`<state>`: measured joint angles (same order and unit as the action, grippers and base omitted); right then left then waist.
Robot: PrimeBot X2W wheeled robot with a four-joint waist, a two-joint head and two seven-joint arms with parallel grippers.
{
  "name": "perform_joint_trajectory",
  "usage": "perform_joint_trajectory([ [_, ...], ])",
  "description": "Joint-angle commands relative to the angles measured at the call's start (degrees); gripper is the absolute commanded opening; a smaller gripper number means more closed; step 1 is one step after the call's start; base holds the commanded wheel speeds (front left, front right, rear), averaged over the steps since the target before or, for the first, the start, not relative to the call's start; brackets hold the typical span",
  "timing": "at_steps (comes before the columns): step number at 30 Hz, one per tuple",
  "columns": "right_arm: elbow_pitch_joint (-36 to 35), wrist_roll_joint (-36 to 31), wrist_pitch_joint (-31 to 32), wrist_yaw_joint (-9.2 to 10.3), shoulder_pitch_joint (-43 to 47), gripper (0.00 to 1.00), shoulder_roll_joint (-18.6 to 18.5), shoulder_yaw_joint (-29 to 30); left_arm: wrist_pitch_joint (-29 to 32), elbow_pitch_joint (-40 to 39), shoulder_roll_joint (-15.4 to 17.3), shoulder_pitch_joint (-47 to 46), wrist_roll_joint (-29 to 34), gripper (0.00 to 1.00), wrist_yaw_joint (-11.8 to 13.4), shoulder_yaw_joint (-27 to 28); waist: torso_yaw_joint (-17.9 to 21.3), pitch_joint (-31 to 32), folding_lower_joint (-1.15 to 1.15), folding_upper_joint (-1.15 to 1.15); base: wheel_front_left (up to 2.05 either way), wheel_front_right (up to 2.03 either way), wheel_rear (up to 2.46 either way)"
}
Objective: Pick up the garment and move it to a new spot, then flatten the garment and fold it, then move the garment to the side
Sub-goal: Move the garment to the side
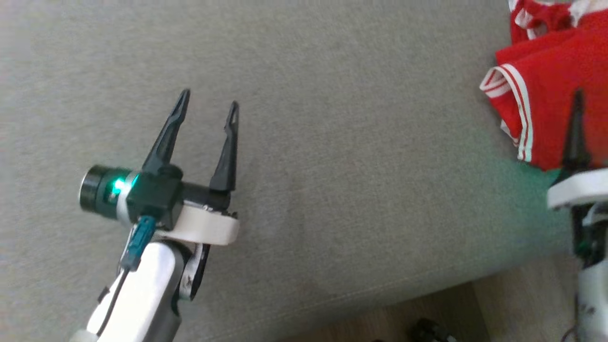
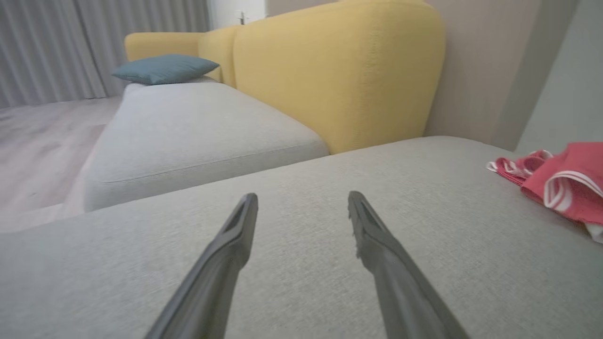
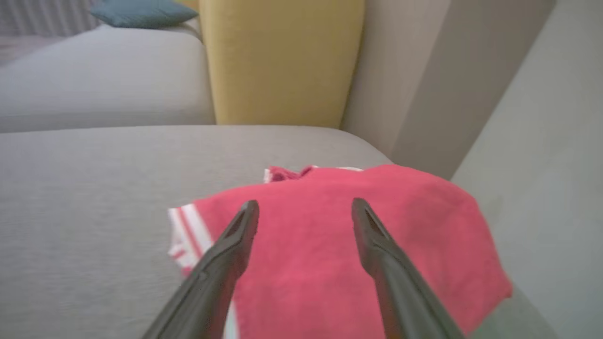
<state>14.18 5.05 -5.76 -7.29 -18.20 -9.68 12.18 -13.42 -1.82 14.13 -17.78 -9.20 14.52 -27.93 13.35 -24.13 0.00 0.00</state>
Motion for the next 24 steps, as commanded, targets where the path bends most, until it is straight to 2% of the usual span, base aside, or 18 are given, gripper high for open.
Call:
perform_joint_trajectory([
  [1,-3.1,0.6,-0.8,-0.20,0.5,1.00,-0.7,-1.5,-0.5,-1.7,0.4,-0.4,-0.4,1.00,0.5,2.6,-2.5,2.6,0.00,0.00,0.00,0.00,0.00],
  [12,-13.9,3.6,-0.3,-0.20,9.6,1.00,3.8,-10.0,-1.3,-1.2,0.6,7.9,-4.4,1.00,4.1,7.3,-9.9,10.2,0.00,0.00,0.00,0.00,0.00],
  [24,-19.3,5.0,3.2,-0.20,18.2,1.00,6.2,-13.6,-1.4,-1.3,2.1,16.0,-7.1,1.00,4.7,9.5,-11.3,17.3,0.00,0.00,0.00,0.00,0.00],
])
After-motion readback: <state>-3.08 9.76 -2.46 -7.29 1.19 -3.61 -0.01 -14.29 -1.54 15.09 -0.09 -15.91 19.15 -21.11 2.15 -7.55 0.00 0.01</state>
